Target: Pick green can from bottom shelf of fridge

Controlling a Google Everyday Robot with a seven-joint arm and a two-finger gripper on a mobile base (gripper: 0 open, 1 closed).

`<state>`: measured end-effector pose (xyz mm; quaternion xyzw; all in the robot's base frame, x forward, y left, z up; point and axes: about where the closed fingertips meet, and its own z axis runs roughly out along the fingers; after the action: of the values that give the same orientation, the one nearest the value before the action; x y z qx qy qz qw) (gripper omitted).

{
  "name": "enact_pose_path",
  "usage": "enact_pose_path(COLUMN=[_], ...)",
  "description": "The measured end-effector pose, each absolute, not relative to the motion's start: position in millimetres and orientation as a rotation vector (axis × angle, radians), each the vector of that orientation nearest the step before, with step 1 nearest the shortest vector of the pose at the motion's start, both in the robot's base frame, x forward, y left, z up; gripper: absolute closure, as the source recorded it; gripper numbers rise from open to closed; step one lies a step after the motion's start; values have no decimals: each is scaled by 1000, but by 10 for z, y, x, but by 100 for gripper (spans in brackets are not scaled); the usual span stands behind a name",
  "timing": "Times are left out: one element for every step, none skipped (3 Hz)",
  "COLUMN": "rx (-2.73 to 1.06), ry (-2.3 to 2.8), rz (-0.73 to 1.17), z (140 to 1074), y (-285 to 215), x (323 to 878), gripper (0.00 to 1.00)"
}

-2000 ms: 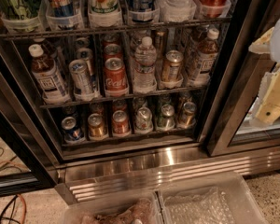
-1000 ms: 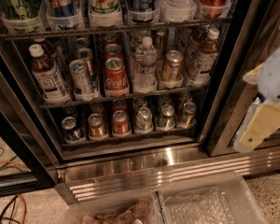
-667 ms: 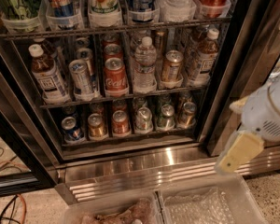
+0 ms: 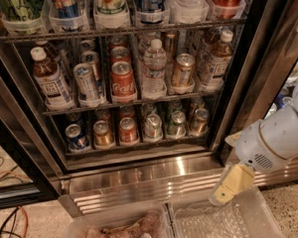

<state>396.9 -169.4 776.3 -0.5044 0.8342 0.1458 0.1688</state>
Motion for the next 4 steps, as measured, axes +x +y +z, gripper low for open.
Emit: enact_pose_path(rx=[-1418, -1365, -1241, -1112], ry=[2385, 2435, 2462, 2530], rz=[417, 547, 614, 565], z=[7633, 7079, 6619, 6143], y=[-1606, -1300, -1080, -1046], x=[3989, 4022, 3921, 3857], gripper=[0, 0, 0, 0])
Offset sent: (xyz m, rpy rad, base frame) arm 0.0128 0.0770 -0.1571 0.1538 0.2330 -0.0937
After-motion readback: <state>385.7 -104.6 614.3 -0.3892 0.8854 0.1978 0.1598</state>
